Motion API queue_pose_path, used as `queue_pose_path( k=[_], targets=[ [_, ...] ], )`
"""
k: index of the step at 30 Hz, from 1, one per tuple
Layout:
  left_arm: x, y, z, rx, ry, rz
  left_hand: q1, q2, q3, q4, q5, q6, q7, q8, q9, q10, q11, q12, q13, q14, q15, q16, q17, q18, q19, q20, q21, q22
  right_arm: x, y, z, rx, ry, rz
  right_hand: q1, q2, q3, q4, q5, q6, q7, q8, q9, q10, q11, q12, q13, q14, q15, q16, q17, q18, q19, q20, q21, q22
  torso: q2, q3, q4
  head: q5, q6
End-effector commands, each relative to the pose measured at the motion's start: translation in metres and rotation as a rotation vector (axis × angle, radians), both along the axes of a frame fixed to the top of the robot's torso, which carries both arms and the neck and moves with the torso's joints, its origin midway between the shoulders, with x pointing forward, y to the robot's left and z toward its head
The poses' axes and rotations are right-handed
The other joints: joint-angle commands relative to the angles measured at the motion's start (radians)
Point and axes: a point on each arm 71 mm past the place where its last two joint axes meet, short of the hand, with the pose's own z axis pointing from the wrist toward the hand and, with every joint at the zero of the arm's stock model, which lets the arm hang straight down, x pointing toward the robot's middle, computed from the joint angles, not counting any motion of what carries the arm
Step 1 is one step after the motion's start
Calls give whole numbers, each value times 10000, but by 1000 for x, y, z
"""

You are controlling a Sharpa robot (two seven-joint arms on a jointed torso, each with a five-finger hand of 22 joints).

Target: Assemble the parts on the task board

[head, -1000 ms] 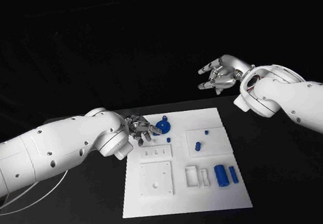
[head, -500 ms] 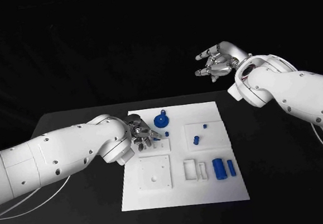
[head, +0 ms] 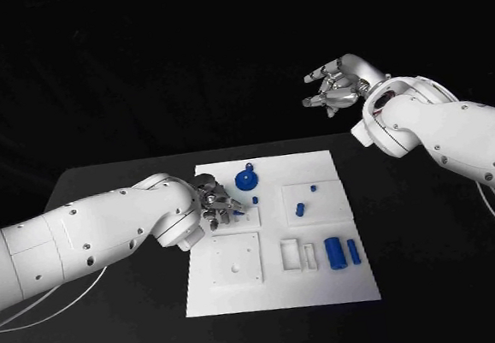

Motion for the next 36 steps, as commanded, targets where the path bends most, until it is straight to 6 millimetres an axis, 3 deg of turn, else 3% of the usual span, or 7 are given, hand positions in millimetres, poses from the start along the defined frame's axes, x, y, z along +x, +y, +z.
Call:
queue_pose_path(
  k=[1, 9, 29, 36],
  targets=[
    [-2, -2, -2, 181, 225, -351, -41, 99, 10, -55, 57, 1698, -1095, 95, 2398, 484, -75, 61, 9, 68, 2, 56, 29, 107, 52, 19, -38, 47, 1, -2, 0, 63, 19, -189, -65, -11, 1, -3, 50, 26, -2, -20, 8, -48, -11, -10, -10, -70, -15, -41, -9, 127, 196, 53, -46, 13, -3, 11, -3, 11, -48],
    [-2, -1, -2, 405, 190, -508, -78, 108, 19, -133, 108, 1723, -1104, 99, 2490, 484, -83, 157, 17, 71, 4, 171, 99, 137, 97, 43, -117, 217, 1, -5, -1, 49, 131, -289, -80, -28, 50, 17, 141, 27, -1, -18, 9, -51, -11, -15, -20, -75, -16, -44, -10, 128, 196, 52, -57, 36, 0, 14, -4, 27, -162],
    [0, 3, -1, 1062, -169, -818, -94, 75, -52, -196, 175, 1909, -1162, 125, 2857, 483, -110, 379, 25, 94, 30, 488, 353, 284, 180, 204, -304, 597, 2, -7, -2, 11, 239, -301, -75, -52, 85, 18, 210, 11, 2, -19, 8, -59, -11, -28, -34, -82, -15, -50, -14, 129, 192, 52, -70, 56, -2, 16, 6, 51, -237],
    [2, 2, 0, 1253, -335, -844, -33, 114, -192, -90, -90, 1955, -1172, 107, 2917, 482, -109, 411, -3, 94, 68, 526, 347, 340, 230, 286, -437, 710, 2, -7, -2, 14, 258, -276, -88, -64, 89, 31, 236, -2, 1, -20, 7, -55, -11, -26, -40, -83, -14, -51, -15, 130, 194, 53, -85, 72, 3, 13, 3, 64, -253]
  ],
)
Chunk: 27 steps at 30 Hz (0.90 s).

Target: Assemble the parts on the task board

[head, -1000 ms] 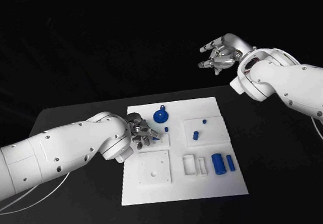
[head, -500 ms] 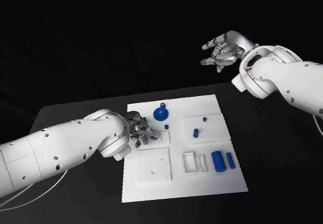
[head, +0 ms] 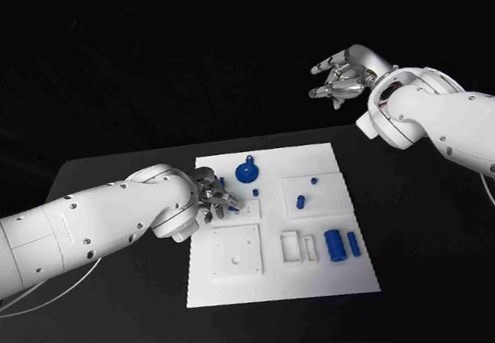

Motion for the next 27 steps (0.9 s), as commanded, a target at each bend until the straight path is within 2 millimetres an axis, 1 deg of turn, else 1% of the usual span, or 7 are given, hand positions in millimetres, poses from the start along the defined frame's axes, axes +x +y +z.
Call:
queue_pose_path(
  k=[1, 3, 8, 11, 17, 22, 27],
  targets=[
    [1, -3, 0, 281, -154, -244, 70, 129, -121, 69, -59, 1953, -1171, 29, 2916, 469, -64, 63, -29, 36, 51, 62, -10, 143, 33, 90, -92, 65, 0, 1, 0, -11, 55, 85, -78, -54, 61, 3, 15, 3, 5, -20, 9, -39, 7, -25, -9, -84, -14, -51, -16, 133, 194, 53, -50, 8, 5, -3, -10, 13, -14],
    [1, -4, 0, 300, -164, -264, 70, 129, -121, 69, -59, 1953, -1171, 29, 2916, 469, -64, 63, -29, 36, 51, 62, -10, 143, 33, 90, -92, 65, 0, 1, 0, -11, 59, 95, -78, -54, 61, 3, 15, 3, 5, -20, 9, -39, 7, -25, -9, -84, -14, -51, -16, 133, 194, 53, -50, 8, 5, -5, -17, 16, -21],
    [2, -5, 0, 368, -120, -301, 74, 134, -129, 86, -82, 1946, -1172, 32, 2921, 468, -64, 69, -33, 39, 49, 67, -14, 159, 40, 108, -122, 104, 0, 1, 0, -20, 82, 107, -78, -54, 61, 3, 15, 3, 5, -20, 9, -39, 7, -25, -9, -84, -14, -51, -16, 133, 194, 53, -50, 8, 2, 4, -3, 17, -34],
    [2, -5, -1, 416, -61, -335, 74, 134, -129, 86, -82, 1946, -1172, 32, 2921, 468, -64, 69, -33, 39, 49, 67, -14, 159, 40, 108, -122, 104, 0, 2, 0, -23, 91, 118, -78, -54, 61, 3, 15, 3, 5, -20, 9, -39, 7, -25, -9, -84, -14, -51, -16, 133, 194, 53, -50, 8, 3, 9, -6, 20, -49],
    [2, -7, -1, 484, 49, -413, 74, 142, -143, 112, -126, 1937, -1170, 35, 2934, 469, -63, 74, -37, 36, 54, 76, -20, 182, 41, 135, -168, 162, 0, 3, 0, -36, 93, 147, -58, -53, 64, -2, 34, -12, 7, -22, 8, -38, 8, -24, -15, -81, -14, -51, -18, 135, 205, 53, -68, 28, 1, 1, -6, 20, -80],
    [2, -8, -2, 524, 122, -432, 82, 143, -155, 128, -176, 1933, -1170, 35, 2939, 467, -63, 68, -43, 31, 48, 78, -23, 204, 44, 156, -200, 198, 0, 3, -1, -51, 114, 168, -58, -53, 64, -2, 34, -12, 7, -22, 8, -38, 8, -24, -15, -81, -14, -51, -18, 135, 205, 53, -68, 28, -2, 2, -6, 33, -87],
    [1, -9, -3, 580, 252, -502, 86, 157, -188, 166, -282, 1949, -1174, 43, 2959, 467, -64, 76, -43, 32, 50, 92, -9, 240, 55, 191, -244, 244, 0, 3, -1, -60, 131, 180, -58, -53, 64, -2, 34, -12, 7, -22, 8, -38, 8, -24, -15, -81, -14, -51, -18, 135, 205, 53, -68, 28, 0, 2, -1, 43, -120]
  ],
)
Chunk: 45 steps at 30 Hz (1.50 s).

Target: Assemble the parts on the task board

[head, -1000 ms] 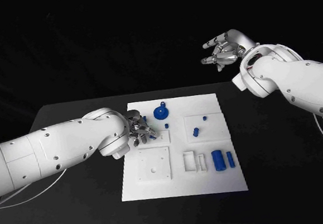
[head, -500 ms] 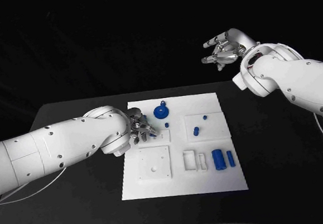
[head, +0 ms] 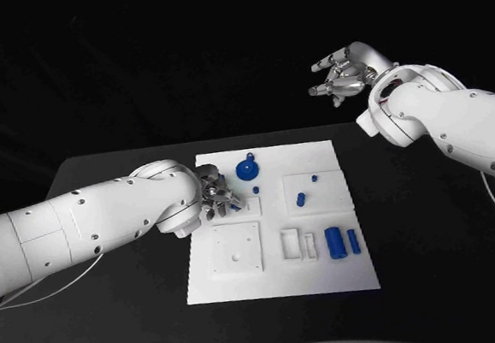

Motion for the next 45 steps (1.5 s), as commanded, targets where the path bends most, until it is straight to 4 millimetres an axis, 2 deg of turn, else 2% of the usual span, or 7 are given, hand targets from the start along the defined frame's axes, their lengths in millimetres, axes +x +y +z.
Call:
queue_pose_path(
  k=[1, 15, 45],
  targets=[
    [-2, -2, -2, 151, 250, -202, 17, 89, -51, 58, -50, 1929, -1195, 71, 2958, 473, -59, 47, -14, 33, 49, 54, 13, 83, 24, 88, -58, 34, 0, 1, 0, -60, 76, 135, -59, -53, 64, -2, 34, 5, 24, -22, 9, -40, 6, -24, -16, -81, -14, -51, -7, 137, 205, 53, -68, 9, 1, -2, 4, 14, -22],
    [-1, -1, -2, 266, 329, -159, 75, 97, -104, 86, -71, 1936, -1198, 68, 2983, 473, -60, 51, -20, 29, 46, 72, 43, 160, 55, 158, -178, 145, 0, 4, 0, -32, 137, 227, -73, -42, 54, 9, 28, -9, 25, -22, 9, -46, 8, -17, -14, -81, -14, -49, -6, 137, 212, 54, -90, 29, 3, -3, 2, 76, -43],
    [0, -2, -7, 564, 666, -295, 38, 171, -140, 120, -166, 2032, -1219, 91, 3000, 473, -66, 107, -22, 44, 73, 147, 168, 73, 55, 125, -376, 314, 1, 4, -2, -9, 227, 234, -79, -20, 29, 22, 33, 27, 23, -19, 11, -59, 7, -7, -6, -84, -14, -50, -6, 135, 228, 55, -124, 29, 2, 2, -1, 65, -87]
  ],
)
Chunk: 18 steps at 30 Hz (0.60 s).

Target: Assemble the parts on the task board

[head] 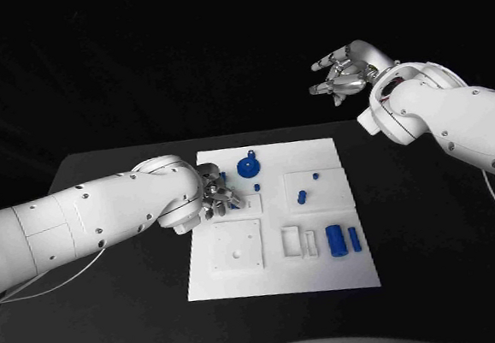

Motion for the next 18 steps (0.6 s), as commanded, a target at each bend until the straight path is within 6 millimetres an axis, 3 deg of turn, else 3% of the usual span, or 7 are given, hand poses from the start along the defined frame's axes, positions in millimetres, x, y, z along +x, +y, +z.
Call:
queue_pose_path(
  k=[1, 18],
  targets=[
    [-2, -3, -4, 200, 295, -214, -14, 119, 15, 31, -49, 2031, -1220, 26, 2314, 475, -66, 67, -5, 13, 39, 62, 11, 75, 20, 20, -57, 19, 0, 2, 0, -28, 63, 140, -79, -20, 30, 22, 33, 44, 40, -19, 13, -56, 10, -7, -7, -85, -14, -50, -7, 139, 228, 55, -67, 12, 4, 2, -3, 5, -5],
    [2, -10, -5, 339, 441, -401, 2, 166, 29, -4, -45, 2037, -1223, 29, 2391, 475, -66, 95, -49, 15, 49, 73, 23, 74, 46, 34, -146, 98, 0, 2, -1, -48, 121, 155, -83, -22, 50, 0, 51, 41, 42, -21, 12, -58, 9, -9, -8, -86, -14, -51, -8, 138, 229, 54, -80, 27, 4, 2, -3, -8, -2]
  ],
)
